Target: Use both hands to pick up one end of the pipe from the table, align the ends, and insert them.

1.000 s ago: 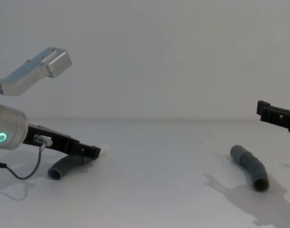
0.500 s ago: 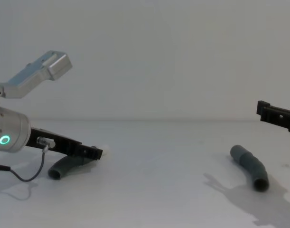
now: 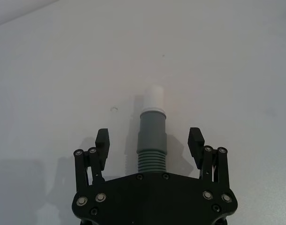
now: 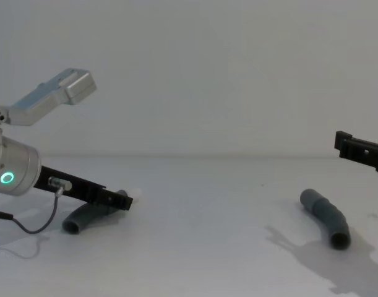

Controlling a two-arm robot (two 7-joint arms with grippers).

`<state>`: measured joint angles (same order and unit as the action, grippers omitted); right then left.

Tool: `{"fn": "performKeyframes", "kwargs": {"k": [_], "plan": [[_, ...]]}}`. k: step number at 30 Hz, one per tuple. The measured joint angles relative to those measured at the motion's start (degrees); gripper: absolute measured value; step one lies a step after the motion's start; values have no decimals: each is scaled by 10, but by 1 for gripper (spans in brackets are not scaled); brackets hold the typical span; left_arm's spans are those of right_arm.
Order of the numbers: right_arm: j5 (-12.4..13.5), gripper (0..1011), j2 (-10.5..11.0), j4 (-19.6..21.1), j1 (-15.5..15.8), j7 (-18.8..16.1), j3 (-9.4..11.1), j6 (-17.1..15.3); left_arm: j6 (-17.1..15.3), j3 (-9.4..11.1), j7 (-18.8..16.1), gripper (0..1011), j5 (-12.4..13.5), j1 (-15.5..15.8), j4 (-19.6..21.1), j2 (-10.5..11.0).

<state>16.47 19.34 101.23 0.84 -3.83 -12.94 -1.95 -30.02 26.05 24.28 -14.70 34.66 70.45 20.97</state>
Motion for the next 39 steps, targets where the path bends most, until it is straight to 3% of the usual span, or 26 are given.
{"fn": "performKeyframes", "kwargs": {"k": [29,34,39], "plan": [[0,1004,0,0,0,0,0,0,-16,0,16,1001,8,16,-28,-14],[0,1004,0,0,0,0,0,0,-17,0,17,925,8,16,-30,-15],[0,1004,0,0,0,0,0,0,-18,-1,17,785,8,16,-30,-16]]}}
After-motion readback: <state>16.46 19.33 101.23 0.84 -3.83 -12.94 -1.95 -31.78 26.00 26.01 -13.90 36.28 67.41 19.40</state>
